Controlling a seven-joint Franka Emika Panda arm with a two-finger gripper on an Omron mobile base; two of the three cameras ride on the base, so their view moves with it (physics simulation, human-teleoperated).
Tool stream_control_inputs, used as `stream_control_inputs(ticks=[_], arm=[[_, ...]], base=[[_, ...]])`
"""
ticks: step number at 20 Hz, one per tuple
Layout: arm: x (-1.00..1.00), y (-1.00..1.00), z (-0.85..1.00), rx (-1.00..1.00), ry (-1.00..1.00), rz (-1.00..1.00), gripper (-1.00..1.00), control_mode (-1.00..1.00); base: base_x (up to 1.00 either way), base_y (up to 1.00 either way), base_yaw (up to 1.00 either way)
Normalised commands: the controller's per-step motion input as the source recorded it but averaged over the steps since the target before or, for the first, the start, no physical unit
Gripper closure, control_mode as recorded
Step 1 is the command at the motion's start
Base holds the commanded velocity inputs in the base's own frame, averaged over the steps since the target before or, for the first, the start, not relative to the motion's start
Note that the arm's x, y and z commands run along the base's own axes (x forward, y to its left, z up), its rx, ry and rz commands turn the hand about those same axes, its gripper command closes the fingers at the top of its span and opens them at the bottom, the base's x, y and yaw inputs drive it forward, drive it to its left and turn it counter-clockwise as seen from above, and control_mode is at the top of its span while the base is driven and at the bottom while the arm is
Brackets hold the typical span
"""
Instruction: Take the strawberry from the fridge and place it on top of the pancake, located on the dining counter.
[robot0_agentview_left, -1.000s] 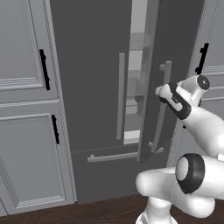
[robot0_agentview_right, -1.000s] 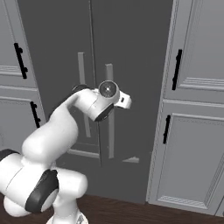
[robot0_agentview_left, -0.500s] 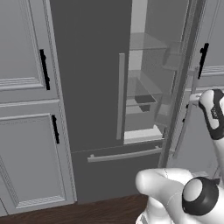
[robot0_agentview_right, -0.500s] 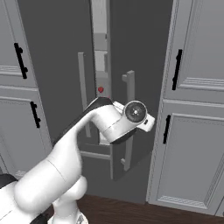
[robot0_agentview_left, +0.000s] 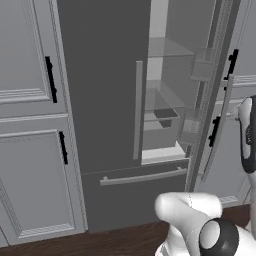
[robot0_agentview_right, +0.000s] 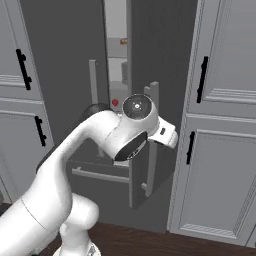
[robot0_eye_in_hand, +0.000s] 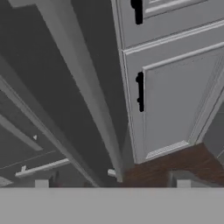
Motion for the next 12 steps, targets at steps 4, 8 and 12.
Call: stream_control_inputs(ticks=[4,8,12], arm=[[-0.08,1.0,0.03,-0.75,0.39,0.0,-1.0,-1.0],[0.08,1.0,0.0,-0.8,0.48,0.07,-1.0,-1.0],[0.24,1.0,0.0,-0.78,0.54,0.08,-1.0,-1.0]], base=[[0.0,0.0,0.0],[0.0,0.0,0.0],[0.0,0.0,0.0]])
